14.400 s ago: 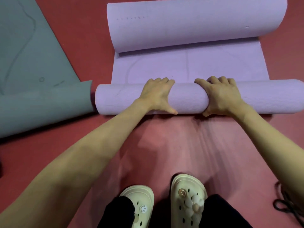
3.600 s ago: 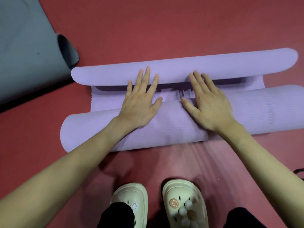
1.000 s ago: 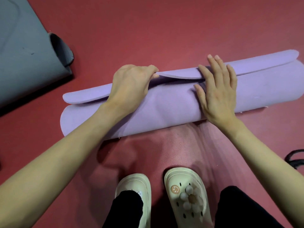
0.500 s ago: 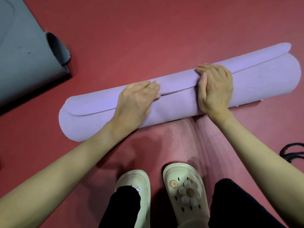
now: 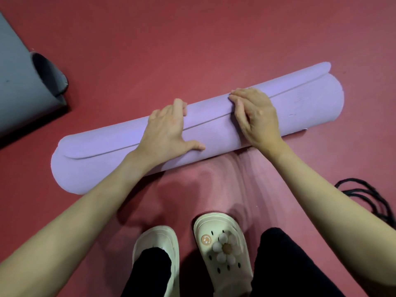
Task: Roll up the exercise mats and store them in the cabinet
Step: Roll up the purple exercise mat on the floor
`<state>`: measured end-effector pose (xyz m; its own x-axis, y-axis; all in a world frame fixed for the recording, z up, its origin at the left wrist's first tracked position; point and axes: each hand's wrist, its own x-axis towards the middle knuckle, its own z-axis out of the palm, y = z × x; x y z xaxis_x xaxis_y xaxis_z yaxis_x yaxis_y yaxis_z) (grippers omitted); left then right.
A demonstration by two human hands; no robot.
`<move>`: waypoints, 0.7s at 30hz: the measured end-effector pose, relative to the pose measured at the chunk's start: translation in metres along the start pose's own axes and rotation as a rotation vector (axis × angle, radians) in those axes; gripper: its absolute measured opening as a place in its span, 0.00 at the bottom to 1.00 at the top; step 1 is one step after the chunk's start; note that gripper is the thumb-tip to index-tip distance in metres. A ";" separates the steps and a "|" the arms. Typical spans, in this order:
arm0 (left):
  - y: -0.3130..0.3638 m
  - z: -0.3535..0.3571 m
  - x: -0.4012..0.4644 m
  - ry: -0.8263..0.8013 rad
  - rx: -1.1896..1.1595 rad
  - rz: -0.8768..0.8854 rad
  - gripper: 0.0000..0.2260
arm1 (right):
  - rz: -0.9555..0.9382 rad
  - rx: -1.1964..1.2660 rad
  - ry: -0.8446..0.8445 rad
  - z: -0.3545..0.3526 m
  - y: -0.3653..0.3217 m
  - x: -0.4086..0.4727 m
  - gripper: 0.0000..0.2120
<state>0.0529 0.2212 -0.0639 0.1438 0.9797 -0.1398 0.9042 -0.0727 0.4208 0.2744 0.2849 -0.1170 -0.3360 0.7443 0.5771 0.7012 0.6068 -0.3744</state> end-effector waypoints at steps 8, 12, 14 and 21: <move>0.037 0.012 0.028 -0.250 0.176 0.114 0.51 | 0.300 -0.136 -0.024 -0.078 0.028 -0.057 0.15; 0.078 0.032 0.052 -0.252 0.254 0.187 0.52 | 0.585 -0.200 0.021 -0.100 0.035 -0.102 0.16; 0.097 0.040 0.057 -0.220 0.296 0.198 0.54 | 0.804 -0.245 0.037 -0.105 0.033 -0.126 0.16; 0.145 0.060 0.062 -0.190 0.404 0.186 0.59 | 1.341 -0.385 0.032 -0.130 0.026 -0.175 0.13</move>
<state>0.2173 0.2599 -0.0656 0.3550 0.8945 -0.2718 0.9345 -0.3472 0.0779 0.4330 0.1340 -0.1336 0.7319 0.6802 -0.0407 0.6015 -0.6730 -0.4304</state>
